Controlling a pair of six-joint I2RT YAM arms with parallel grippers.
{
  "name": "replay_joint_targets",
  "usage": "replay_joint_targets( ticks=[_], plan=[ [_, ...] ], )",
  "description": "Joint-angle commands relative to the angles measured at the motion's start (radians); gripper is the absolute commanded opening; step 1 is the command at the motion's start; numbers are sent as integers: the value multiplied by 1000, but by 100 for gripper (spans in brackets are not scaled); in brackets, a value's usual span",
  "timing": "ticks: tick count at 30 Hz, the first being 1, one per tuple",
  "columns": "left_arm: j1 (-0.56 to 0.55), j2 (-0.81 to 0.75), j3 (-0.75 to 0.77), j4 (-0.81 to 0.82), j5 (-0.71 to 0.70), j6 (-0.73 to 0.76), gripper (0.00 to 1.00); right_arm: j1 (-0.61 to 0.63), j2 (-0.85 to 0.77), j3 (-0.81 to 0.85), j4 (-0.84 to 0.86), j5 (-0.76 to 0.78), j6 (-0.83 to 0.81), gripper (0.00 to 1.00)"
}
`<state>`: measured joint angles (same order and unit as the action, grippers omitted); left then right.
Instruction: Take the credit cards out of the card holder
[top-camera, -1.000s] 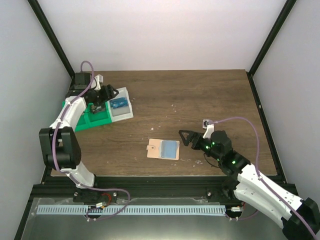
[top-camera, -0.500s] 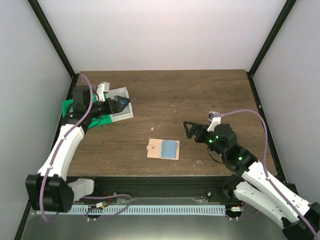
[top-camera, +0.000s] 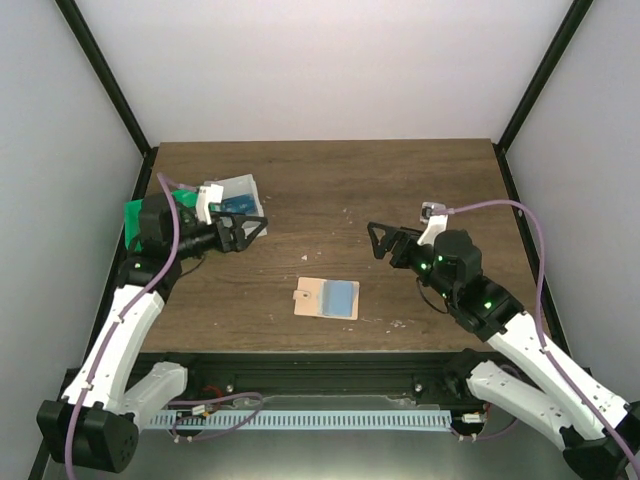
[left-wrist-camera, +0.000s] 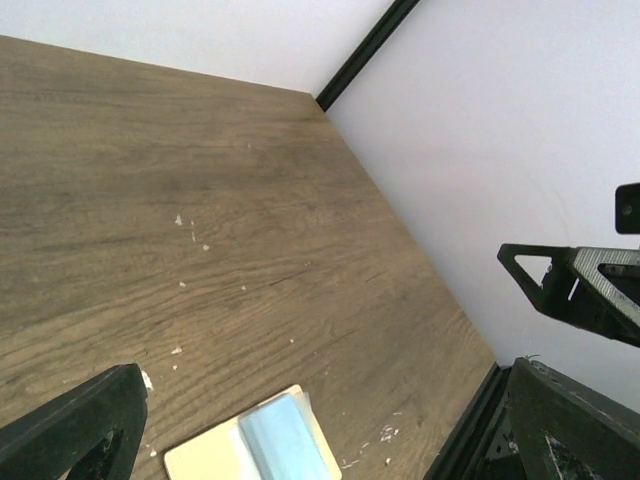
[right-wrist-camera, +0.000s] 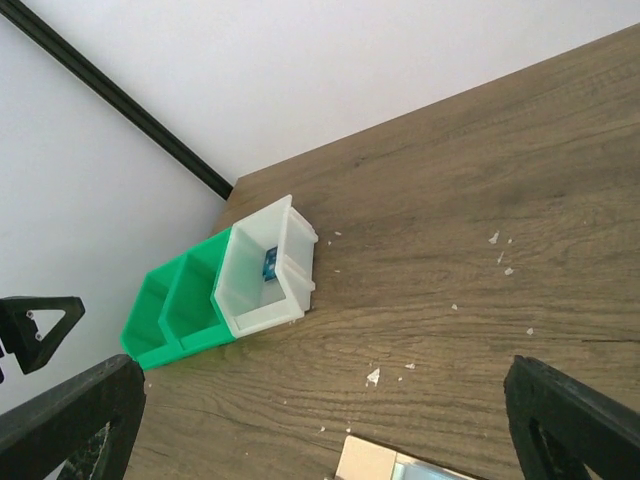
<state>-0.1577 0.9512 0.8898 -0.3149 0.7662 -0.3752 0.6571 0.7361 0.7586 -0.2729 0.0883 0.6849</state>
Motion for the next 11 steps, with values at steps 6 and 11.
replay_joint_targets(
  ticks=[6, 11],
  plan=[
    [-1, -40, -53, 61, 5, -29, 100, 3, -15, -44, 6, 6, 25, 100],
    [-2, -54, -88, 103, 8, -57, 100, 3, -27, -68, 15, 10, 28, 100]
  ],
)
